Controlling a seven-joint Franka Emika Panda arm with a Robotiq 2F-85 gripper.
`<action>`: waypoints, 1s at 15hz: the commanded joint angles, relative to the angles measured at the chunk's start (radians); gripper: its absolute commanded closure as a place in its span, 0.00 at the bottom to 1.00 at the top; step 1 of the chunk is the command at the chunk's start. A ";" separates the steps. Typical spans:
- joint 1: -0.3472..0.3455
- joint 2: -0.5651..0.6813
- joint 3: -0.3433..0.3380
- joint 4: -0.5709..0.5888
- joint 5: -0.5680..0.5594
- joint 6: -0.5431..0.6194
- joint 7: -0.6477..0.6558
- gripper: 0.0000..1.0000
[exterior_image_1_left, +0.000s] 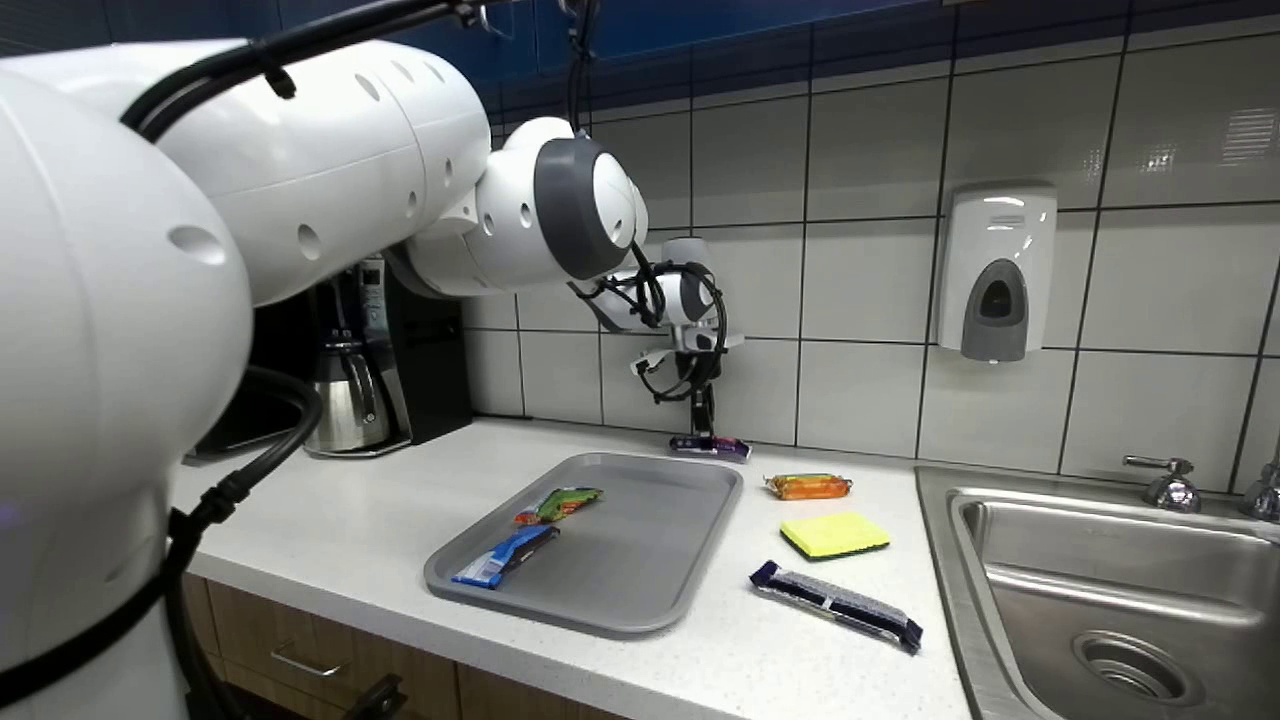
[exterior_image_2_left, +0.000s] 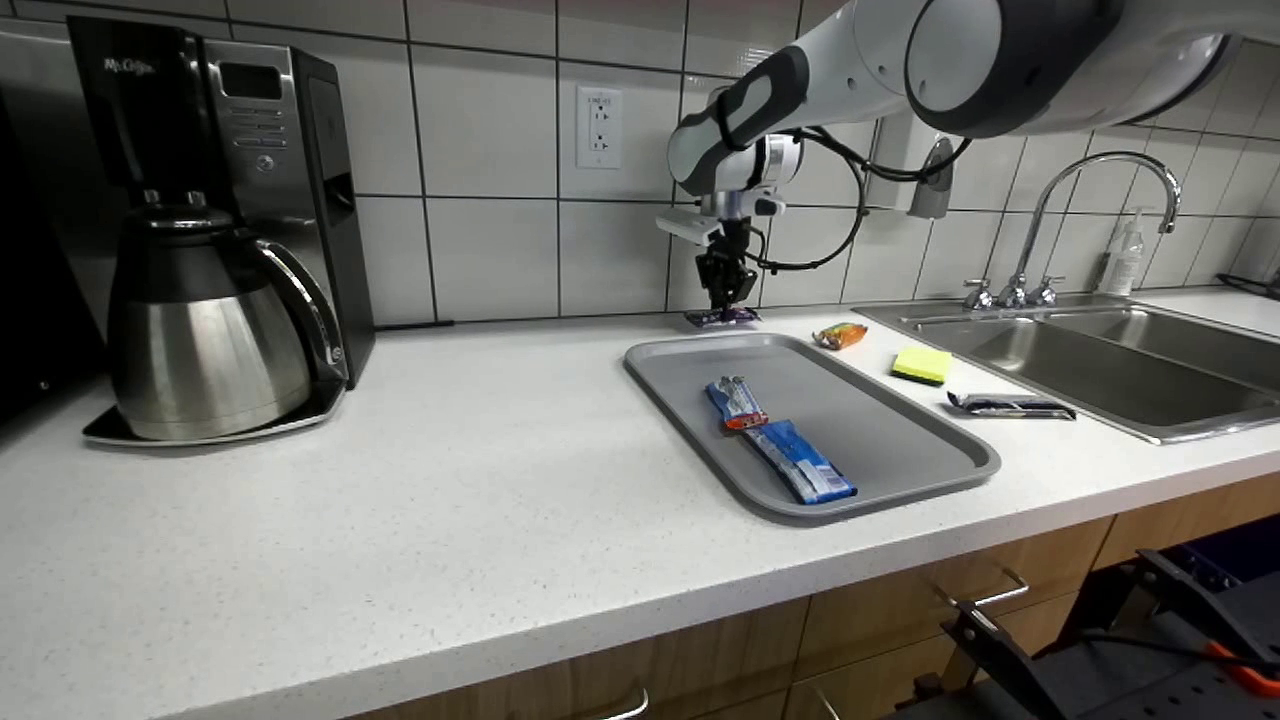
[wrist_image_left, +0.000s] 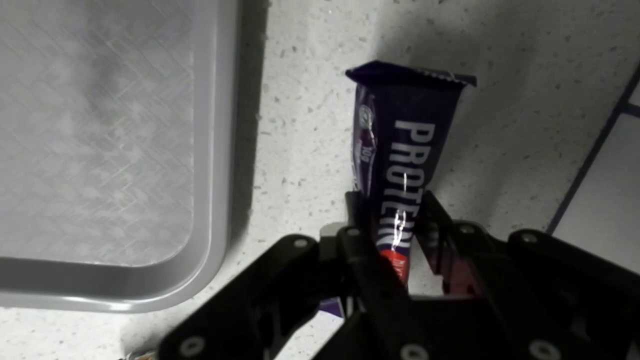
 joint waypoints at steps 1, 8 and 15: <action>-0.007 -0.057 0.021 -0.040 0.012 -0.020 -0.044 0.93; 0.007 -0.112 0.017 -0.113 0.000 0.021 -0.106 0.93; 0.026 -0.194 0.012 -0.255 -0.005 0.087 -0.157 0.93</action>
